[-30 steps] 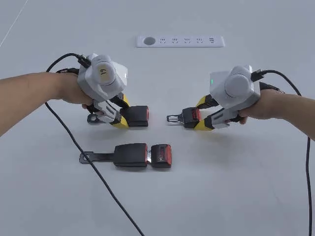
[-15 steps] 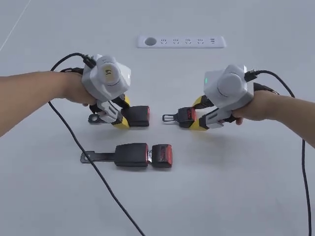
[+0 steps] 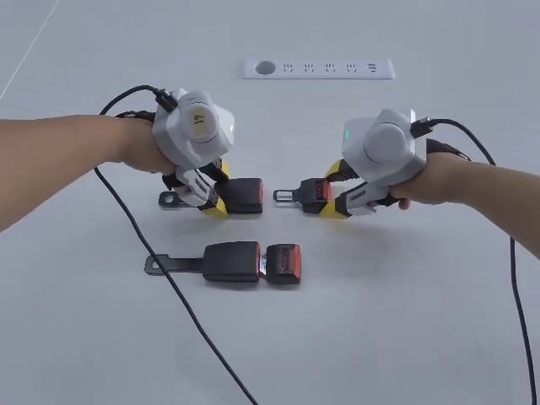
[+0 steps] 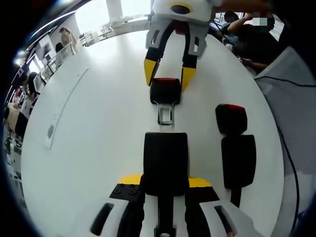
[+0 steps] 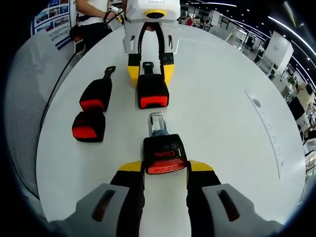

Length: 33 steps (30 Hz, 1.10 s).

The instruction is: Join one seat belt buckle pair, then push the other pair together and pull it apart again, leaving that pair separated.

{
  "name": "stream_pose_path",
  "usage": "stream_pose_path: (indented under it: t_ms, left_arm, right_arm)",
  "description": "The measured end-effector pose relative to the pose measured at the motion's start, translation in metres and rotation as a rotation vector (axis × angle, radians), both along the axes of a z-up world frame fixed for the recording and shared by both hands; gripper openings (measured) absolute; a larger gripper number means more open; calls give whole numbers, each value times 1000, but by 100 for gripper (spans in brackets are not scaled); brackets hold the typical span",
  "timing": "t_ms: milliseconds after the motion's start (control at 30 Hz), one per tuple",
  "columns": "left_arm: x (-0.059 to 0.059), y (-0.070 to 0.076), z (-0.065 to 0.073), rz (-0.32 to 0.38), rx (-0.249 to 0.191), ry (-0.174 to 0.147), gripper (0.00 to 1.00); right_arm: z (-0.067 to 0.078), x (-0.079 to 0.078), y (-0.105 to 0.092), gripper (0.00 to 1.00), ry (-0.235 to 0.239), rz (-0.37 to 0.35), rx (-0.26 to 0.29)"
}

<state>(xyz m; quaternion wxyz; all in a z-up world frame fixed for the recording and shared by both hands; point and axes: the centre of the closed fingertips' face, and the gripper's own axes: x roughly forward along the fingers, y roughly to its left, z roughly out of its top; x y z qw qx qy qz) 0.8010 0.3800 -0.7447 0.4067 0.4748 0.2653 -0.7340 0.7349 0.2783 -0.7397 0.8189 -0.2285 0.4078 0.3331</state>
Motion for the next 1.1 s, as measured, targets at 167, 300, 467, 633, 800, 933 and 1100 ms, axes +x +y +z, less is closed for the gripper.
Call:
stream_pose_path:
  t_ms: [167, 300, 467, 633, 800, 933, 1100]
  left_arm:
    - [0, 0, 0, 6, 0, 7, 31]
    - [0, 1, 0, 8, -1, 10, 31]
    - [0, 1, 0, 6, 0, 11, 31]
    - [0, 1, 0, 6, -2, 13, 31]
    - [0, 1, 0, 7, -2, 11, 31]
    - [-1, 1, 1, 8, -1, 11, 31]
    - [-1, 2, 1, 9, -2, 13, 31]
  right_arm:
    - [0, 3, 5, 30, -3, 5, 3]
    - [-1, 6, 11, 30, -5, 9, 11]
    - [-1, 9, 16, 30, -8, 13, 18]
    - [0, 9, 16, 30, -12, 17, 15]
    - [1, 10, 20, 30, -20, 23, 17]
    - [1, 11, 21, 30, -21, 21, 21]
    - [2, 12, 23, 30, -24, 14, 27]
